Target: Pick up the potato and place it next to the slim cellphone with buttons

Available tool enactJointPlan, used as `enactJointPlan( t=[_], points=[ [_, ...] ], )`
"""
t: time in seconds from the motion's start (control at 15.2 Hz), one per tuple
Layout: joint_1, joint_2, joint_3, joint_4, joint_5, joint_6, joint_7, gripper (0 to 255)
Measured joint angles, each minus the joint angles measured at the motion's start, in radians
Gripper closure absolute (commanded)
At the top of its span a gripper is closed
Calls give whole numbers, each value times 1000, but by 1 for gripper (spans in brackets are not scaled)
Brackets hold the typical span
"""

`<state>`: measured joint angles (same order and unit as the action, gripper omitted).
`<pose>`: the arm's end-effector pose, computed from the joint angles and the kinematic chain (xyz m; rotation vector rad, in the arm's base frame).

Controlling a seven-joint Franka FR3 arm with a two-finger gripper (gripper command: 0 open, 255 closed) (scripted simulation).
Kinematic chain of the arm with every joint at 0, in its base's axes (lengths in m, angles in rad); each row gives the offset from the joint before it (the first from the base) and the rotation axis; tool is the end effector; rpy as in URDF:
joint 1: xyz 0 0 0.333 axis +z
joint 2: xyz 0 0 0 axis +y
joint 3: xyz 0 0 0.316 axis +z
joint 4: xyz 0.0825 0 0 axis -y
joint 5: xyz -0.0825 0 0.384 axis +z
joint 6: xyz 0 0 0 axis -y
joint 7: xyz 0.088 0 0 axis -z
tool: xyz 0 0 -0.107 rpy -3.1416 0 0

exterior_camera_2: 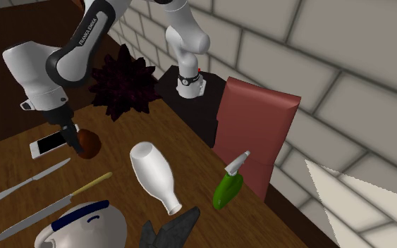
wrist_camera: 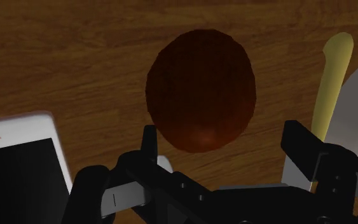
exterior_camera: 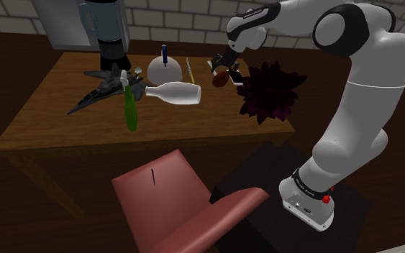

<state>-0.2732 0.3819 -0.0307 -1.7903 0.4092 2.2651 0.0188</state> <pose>0.6299 -0.1850 0.3496 -2.7230 0.7965 -0.1951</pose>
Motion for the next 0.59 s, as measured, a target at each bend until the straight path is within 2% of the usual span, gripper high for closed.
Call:
enactJointPlan(
  t=[0.2, 0.59],
  points=[
    [-11, -37, -10, 20, -13, -59, 5, 0],
    [-13, -44, -12, 21, -15, -68, 7, 0]
  ],
)
